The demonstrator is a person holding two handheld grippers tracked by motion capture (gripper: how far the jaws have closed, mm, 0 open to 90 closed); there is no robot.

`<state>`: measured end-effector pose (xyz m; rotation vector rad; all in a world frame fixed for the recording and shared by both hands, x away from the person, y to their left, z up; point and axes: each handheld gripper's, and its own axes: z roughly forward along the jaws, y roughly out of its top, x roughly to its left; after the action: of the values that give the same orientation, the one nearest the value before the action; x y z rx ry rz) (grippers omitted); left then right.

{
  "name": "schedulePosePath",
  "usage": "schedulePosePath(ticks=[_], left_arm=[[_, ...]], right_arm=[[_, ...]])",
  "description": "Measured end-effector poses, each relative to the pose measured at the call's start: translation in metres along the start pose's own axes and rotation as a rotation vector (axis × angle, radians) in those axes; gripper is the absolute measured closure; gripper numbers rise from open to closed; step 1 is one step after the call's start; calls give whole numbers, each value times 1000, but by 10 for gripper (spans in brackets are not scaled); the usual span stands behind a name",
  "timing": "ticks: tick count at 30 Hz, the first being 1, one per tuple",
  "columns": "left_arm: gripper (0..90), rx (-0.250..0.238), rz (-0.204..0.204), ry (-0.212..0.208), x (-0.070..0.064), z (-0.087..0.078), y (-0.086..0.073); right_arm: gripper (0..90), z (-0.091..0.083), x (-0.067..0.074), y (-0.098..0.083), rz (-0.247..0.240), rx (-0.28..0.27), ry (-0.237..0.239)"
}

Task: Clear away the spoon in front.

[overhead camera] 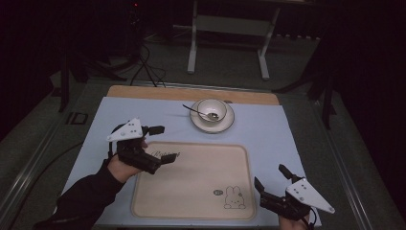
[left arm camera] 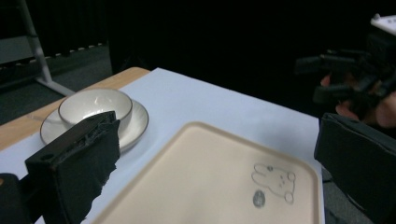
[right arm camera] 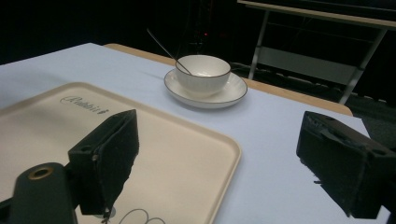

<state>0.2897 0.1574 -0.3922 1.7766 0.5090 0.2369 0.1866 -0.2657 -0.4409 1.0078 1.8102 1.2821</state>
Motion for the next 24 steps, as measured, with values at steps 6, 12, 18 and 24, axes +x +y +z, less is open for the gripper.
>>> schedulePosePath(ticks=[6,12,18,24], left_arm=[[7,-13,-21,17,12,17,12],[24,-16,-40,72,28,40,18],[51,-12,-94,131,50,60,14],[89,27,-134,201,67,76,4]], right_arm=[[130,0,0,0,-2,-1,4],[130,0,-1,0,1,-1,13],[130,1,0,-1,0,8,17],[130,2,0,-1,-3,9,23]])
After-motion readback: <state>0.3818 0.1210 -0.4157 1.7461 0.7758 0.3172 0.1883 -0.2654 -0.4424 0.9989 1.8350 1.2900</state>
